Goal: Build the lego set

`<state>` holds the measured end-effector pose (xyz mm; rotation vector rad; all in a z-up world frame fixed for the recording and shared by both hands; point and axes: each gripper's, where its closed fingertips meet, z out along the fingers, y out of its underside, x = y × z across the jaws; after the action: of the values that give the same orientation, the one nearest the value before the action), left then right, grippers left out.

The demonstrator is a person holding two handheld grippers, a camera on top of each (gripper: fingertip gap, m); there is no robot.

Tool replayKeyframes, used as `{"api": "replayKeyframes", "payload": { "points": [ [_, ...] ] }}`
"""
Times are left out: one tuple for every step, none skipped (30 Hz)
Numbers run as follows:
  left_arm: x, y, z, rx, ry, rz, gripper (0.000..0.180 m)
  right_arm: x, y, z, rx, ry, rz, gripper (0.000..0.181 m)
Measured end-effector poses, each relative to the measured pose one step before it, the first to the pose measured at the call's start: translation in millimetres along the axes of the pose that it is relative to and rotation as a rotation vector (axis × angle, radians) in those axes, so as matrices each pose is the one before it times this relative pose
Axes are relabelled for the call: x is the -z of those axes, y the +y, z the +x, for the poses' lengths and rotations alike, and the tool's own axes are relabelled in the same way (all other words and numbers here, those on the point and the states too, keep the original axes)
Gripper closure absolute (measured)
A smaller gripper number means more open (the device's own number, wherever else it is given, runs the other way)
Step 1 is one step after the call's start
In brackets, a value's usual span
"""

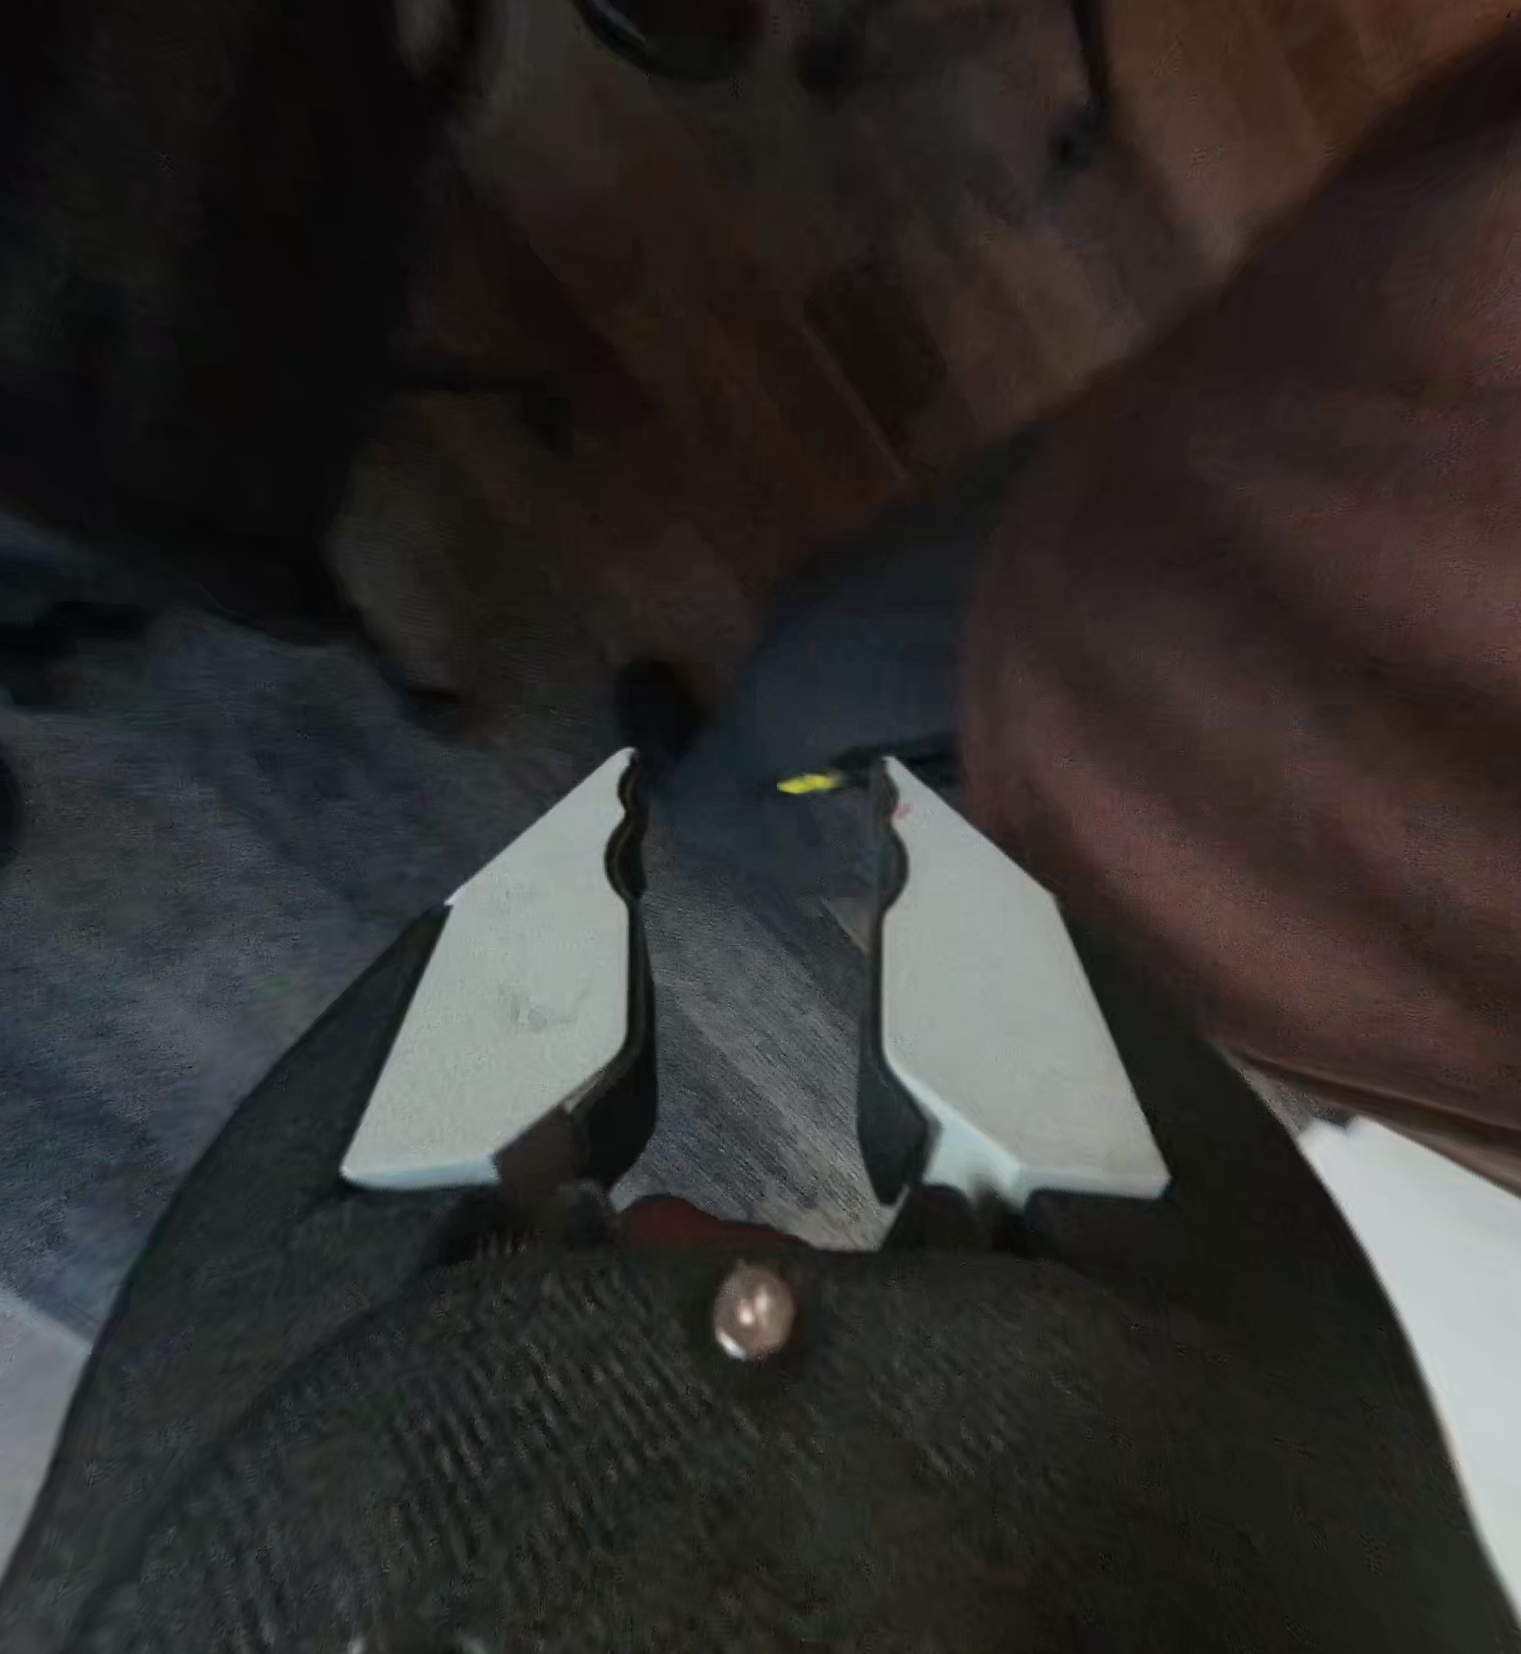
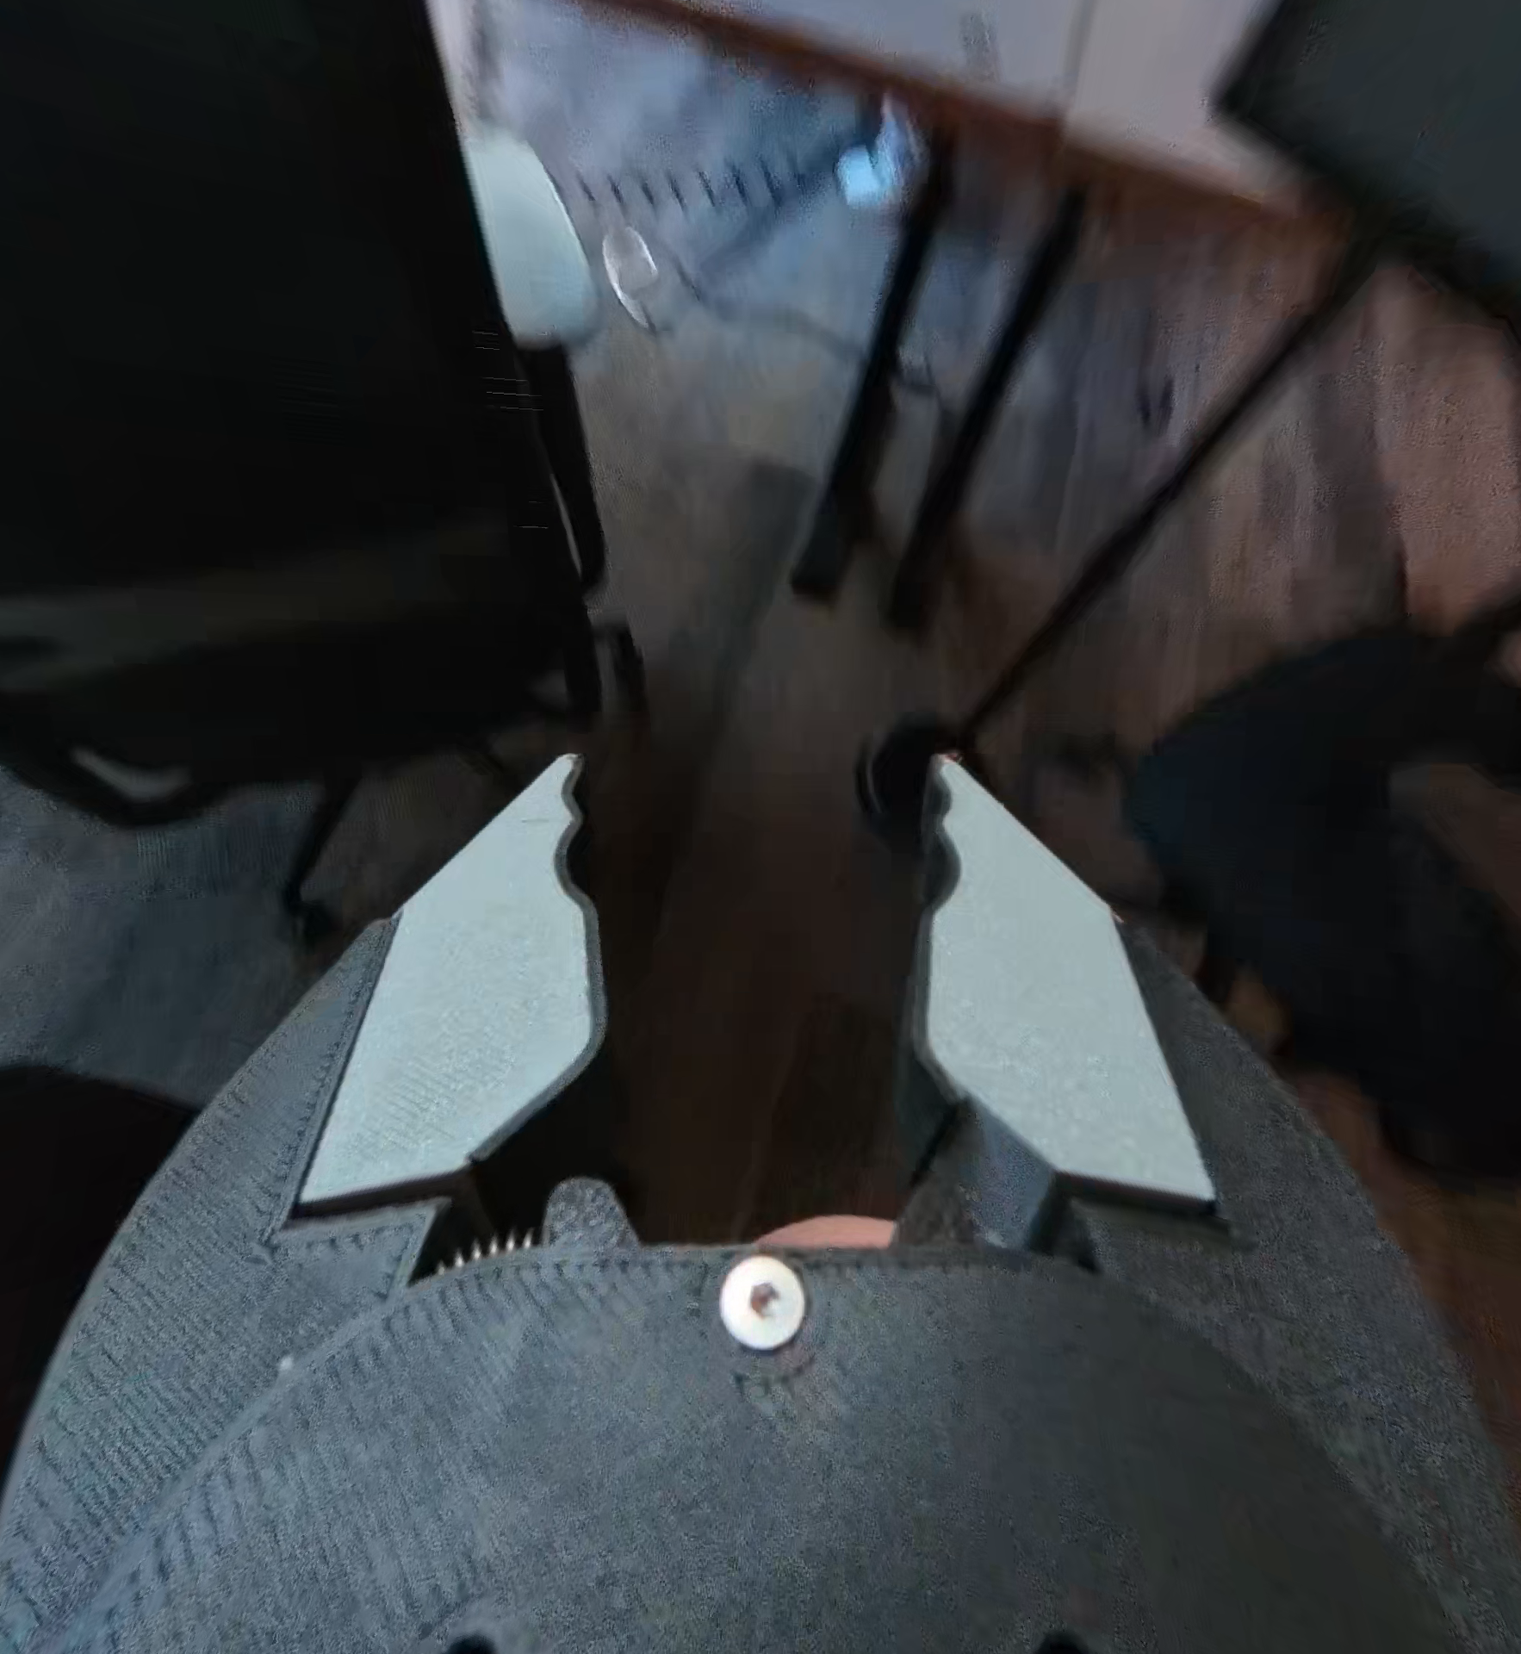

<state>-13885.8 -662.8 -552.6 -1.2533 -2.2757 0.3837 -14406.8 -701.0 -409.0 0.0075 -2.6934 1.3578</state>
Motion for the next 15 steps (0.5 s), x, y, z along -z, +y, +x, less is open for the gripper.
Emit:
{"api": "replayKeyframes", "payload": {
  "points": [
    [-19.48, 8.00, 14.22, -0.0166, 0.0562, -0.0206, 0.134, 16.66, 41.25, 4.25, -0.0586, 0.0396, -0.0772, 0.110],
    [-21.82, -8.32, 6.75, -0.0083, 0.0357, 0.0146, 0.135, 16.46, 42.71, 3.83, -0.0663, 0.0497, -0.0680, 0.111],
    [-23.30, -21.46, 7.42, -0.0156, 0.0701, 0.0307, 0.136, 16.21, 43.47, 4.33, -0.0806, 0.0607, -0.0609, 0.113],
    [-24.27, -30.62, 5.83, -0.0401, 0.0769, 0.0317, 0.138, 15.50, 42.55, 3.93, -0.0946, 0.0543, -0.0489, 0.115],
    [-23.76, -35.69, 4.81, -0.0746, 0.0721, 0.0233, 0.139, 15.25, 40.54, 5.12, -0.0959, 0.0525, -0.0399, 0.116],
    [-21.93, -37.34, 8.85, -0.1074, 0.0942, 0.0135, 0.140, 15.16, 37.50, 7.97, -0.0799, 0.0618, -0.0289, 0.117],
    [-19.83, -34.51, 11.26, -0.1174, 0.1109, -0.0075, 0.140, 14.43, 34.25, 9.90, -0.0590, 0.0631, -0.0218, 0.119],
    [-17.53, -29.16, 13.38, -0.1112, 0.1311, -0.0312, 0.140, 13.03, 32.04, 11.08, -0.0436, 0.0551, -0.0259, 0.120],
    [-14.78, -23.16, 12.46, -0.1027, 0.1269, -0.0504, 0.140, 11.60, 29.83, 13.96, -0.0383, 0.0544, -0.0306, 0.121],
    [-12.62, -19.85, 7.85, -0.1068, 0.0875, -0.0407, 0.140, 11.65, 25.67, 17.13, -0.0463, 0.0575, -0.0167, 0.119],
    [-12.25, -15.97, 5.60, -0.1113, 0.0659, -0.0341, 0.141, 12.03, 20.26, 20.47, -0.0644, 0.0563, 0.0083, 0.121],
    [-13.36, -9.66, 5.75, -0.0899, 0.0691, -0.0420, 0.144, 12.34, 17.17, 23.00, -0.0817, 0.0553, 0.0219, 0.123],
    [-14.86, -4.12, 6.15, -0.0521, 0.0766, -0.0545, 0.145, 11.71, 15.19, 25.79, -0.0899, 0.0549, 0.0256, 0.119],
    [-15.45, -1.40, 4.98, -0.0182, 0.0672, -0.0621, 0.144, 11.33, 14.57, 28.09, -0.0855, 0.0584, 0.0242, 0.113],
    [-17.02, -1.56, 6.37, -0.0129, 0.0659, -0.0613, 0.144, 11.06, 13.20, 30.82, -0.0739, 0.0623, 0.0249, 0.114]
  ]
}}
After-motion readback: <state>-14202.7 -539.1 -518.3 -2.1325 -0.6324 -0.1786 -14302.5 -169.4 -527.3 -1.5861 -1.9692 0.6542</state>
